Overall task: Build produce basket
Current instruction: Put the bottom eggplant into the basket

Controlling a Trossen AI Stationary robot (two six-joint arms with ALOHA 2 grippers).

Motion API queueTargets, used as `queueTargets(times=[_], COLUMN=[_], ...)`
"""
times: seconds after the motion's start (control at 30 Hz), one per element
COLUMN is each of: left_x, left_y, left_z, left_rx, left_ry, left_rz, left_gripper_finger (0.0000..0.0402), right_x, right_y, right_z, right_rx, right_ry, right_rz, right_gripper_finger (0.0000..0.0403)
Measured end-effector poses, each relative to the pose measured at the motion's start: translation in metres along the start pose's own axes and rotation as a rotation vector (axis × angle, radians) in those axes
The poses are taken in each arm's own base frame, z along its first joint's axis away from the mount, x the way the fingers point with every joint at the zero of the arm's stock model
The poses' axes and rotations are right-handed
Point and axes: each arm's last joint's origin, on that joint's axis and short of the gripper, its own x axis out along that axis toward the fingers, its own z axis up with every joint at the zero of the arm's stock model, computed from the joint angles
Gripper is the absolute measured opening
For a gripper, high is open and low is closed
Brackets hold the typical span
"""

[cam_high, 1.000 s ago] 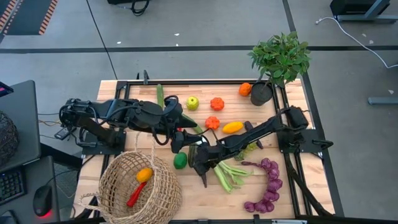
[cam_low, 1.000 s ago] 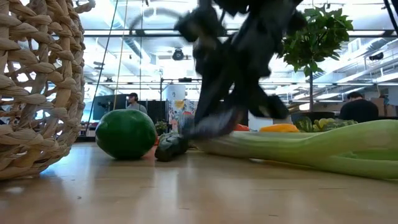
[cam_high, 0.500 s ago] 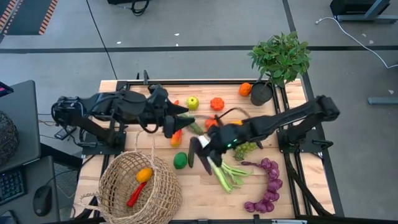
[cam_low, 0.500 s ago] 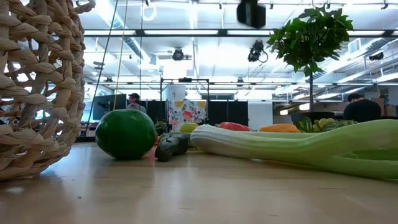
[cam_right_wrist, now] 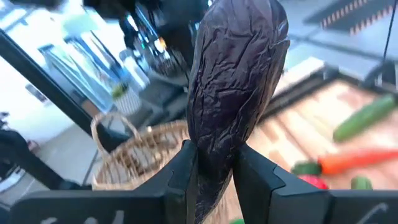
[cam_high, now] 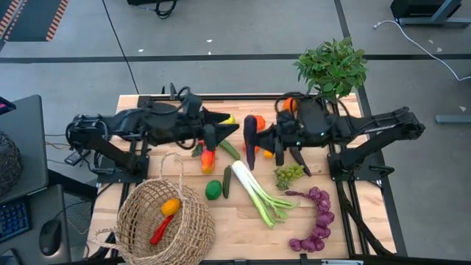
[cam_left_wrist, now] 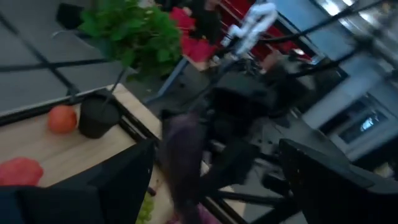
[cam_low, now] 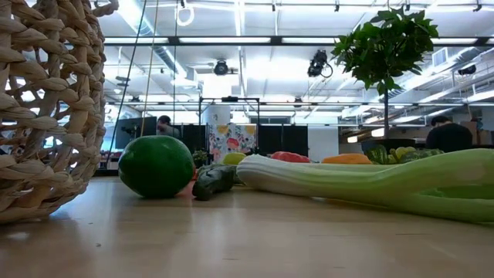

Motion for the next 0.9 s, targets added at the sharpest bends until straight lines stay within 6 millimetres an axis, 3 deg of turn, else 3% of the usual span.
queueTargets(times=[0.2, 0.57, 0.73, 0.9], left_x=[0.03, 0.049, 0.055, 0.057], left_y=[0.009, 0.006, 0.007, 0.007], left_z=[-0.011, -0.015, -0.019, -0.021], left_rx=[-0.018, -0.024, -0.035, -0.042], left_ry=[0.012, -0.024, -0.017, -0.012], left_rz=[0.07, 0.019, 0.025, 0.032], left_gripper_finger=[0.0352, 0.035, 0.0324, 0.027], right_x=[-0.001, 0.007, 0.012, 0.013], right_y=[0.0, -0.007, -0.008, -0.009], right_z=[0.012, 0.013, 0.01, 0.01], right_rx=[-0.027, -0.027, -0.028, -0.027], right_ry=[-0.088, -0.087, -0.069, -0.071], right_rz=[0.034, 0.027, 0.035, 0.035], right_gripper_finger=[0.009, 0.0091, 0.0091, 0.0091])
